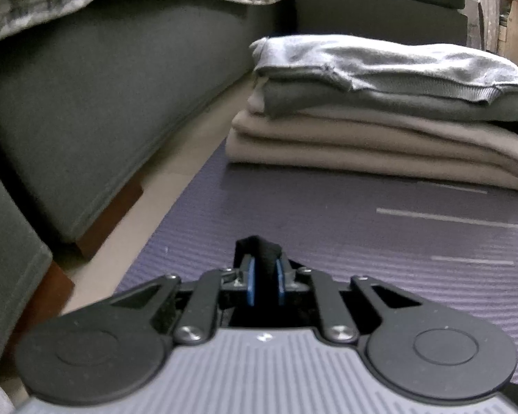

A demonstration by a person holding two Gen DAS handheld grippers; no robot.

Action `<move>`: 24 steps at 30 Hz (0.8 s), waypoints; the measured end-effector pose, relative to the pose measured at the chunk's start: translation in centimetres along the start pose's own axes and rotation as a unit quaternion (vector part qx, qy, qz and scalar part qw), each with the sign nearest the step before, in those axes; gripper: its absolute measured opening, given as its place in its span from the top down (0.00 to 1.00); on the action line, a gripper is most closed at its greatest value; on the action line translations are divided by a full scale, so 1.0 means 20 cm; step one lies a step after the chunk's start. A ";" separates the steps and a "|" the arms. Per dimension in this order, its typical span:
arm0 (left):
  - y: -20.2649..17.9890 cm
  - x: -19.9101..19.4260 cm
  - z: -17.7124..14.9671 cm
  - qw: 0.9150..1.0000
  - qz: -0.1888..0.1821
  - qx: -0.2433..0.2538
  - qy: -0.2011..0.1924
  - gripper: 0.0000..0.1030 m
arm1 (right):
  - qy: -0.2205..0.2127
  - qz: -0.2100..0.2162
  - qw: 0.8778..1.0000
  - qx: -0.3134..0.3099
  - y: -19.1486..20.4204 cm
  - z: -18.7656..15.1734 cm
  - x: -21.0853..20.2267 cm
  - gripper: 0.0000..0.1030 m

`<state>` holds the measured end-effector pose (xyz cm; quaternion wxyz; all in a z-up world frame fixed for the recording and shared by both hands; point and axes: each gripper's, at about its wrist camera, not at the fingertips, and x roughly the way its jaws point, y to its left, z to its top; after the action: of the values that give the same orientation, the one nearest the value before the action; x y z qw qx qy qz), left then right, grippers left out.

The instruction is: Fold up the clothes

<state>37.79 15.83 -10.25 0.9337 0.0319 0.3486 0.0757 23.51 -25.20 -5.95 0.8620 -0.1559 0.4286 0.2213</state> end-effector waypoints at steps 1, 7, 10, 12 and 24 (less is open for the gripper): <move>0.00 0.00 0.01 1.000 -0.001 -0.002 -0.002 0.88 | -0.012 -0.027 1.000 -0.007 0.00 0.02 0.00 1.00; -0.03 0.01 0.00 1.000 0.003 0.003 -0.011 0.88 | -0.036 -0.169 0.983 -0.065 0.00 0.10 0.07 1.00; -0.04 0.02 0.01 1.000 0.007 0.004 -0.019 0.88 | -0.020 -0.197 0.976 -0.089 0.01 0.11 0.18 1.00; -0.06 0.02 0.02 1.000 0.013 0.009 -0.026 0.88 | -0.011 -0.211 0.972 -0.106 0.02 0.11 0.24 1.00; -0.11 0.05 0.03 0.998 0.034 0.034 -0.051 0.84 | 0.030 -0.336 0.925 -0.174 0.06 0.13 0.48 1.00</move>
<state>39.16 13.88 -10.64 0.9454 0.0792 0.3020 0.0938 29.74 -20.67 -12.29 0.8319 -0.4446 0.3316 -0.0155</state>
